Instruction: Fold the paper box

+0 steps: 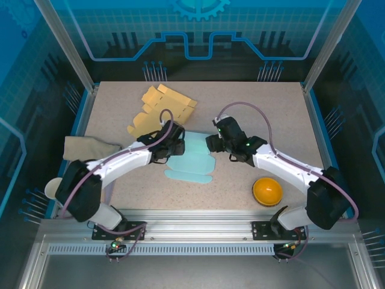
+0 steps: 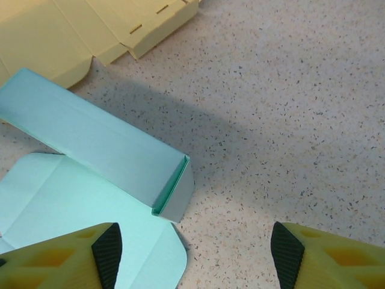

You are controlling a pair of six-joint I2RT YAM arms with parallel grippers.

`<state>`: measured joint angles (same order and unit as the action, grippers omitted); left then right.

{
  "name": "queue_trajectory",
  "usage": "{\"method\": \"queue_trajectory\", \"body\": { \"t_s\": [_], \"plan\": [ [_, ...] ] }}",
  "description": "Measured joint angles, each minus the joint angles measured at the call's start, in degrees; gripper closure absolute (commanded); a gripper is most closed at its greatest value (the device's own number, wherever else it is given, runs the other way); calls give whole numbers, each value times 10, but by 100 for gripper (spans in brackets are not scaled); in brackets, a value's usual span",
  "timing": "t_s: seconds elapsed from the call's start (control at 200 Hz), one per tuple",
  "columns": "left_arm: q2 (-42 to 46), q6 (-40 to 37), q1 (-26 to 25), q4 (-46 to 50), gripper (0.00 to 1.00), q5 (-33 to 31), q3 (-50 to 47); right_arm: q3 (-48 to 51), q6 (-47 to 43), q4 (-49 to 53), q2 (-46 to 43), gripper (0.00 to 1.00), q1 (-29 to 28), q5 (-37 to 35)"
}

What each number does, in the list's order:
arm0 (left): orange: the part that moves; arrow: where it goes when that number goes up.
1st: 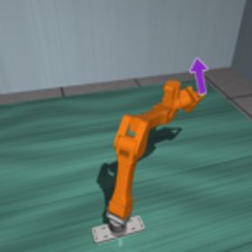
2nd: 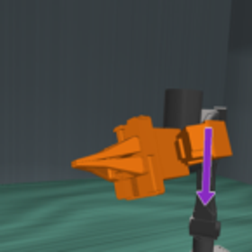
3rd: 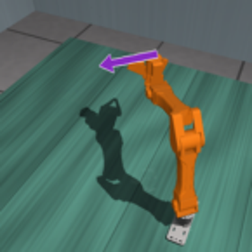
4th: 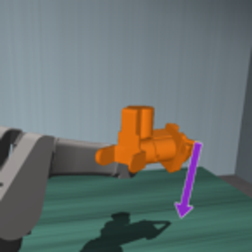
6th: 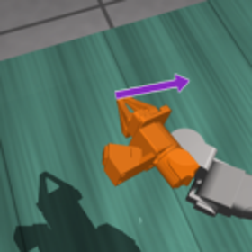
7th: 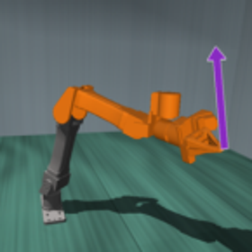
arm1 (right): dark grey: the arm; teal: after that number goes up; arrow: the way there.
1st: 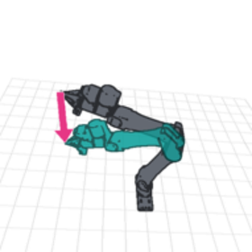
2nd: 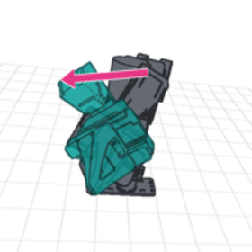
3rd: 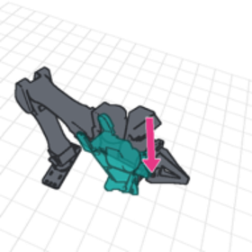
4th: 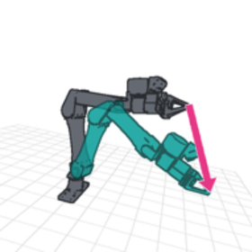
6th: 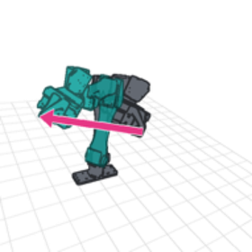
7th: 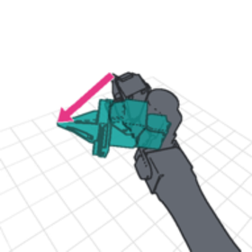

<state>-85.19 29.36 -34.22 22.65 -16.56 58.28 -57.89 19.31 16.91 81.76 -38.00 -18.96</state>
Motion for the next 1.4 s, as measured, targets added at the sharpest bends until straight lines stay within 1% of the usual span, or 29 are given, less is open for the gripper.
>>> {"method": "queue_trajectory", "body": {
  "t_s": [0.115,0.26,0.375,0.5,0.585,0.67,0.75,0.79,0.9,0.945,0.98,1.1,1.135,1.28,1.401],
  "plan": [
    [25,0,37,-34,54,45,0,-22,18,8,30,40,18,17],
    [15,1,79,-61,52,87,0,-37,43,17,44,41,32,42],
    [-9,3,94,-81,52,115,2,-60,54,21,66,41,33,63],
    [-47,3,97,-85,56,130,14,-73,66,22,90,44,34,80],
    [-66,4,97,-92,62,134,21,-75,73,21,105,47,38,91],
    [-71,3,97,-102,68,135,25,-75,83,22,118,51,45,104],
    [-72,6,97,-106,72,136,25,-75,90,17,123,52,50,114],
    [-72,7,97,-108,73,137,24,-75,92,16,123,55,52,117],
    [-73,8,98,-120,78,137,19,-72,99,11,124,58,57,127],
    [-73,10,98,-130,79,139,13,-69,105,6,124,58,61,133],
    [-73,12,98,-139,80,140,8,-66,107,2,124,60,64,137],
    [-72,20,99,-174,82,148,-10,-61,114,-9,124,61,73,142],
    [-71,22,98,-185,82,150,-16,-57,115,-12,124,63,75,143],
    [-64,23,98,-220,82,154,-41,-41,125,-31,123,63,76,147],
    [-63,22,98,-226,81,154,-44,-31,131,-47,120,62,77,148]
  ]
}}
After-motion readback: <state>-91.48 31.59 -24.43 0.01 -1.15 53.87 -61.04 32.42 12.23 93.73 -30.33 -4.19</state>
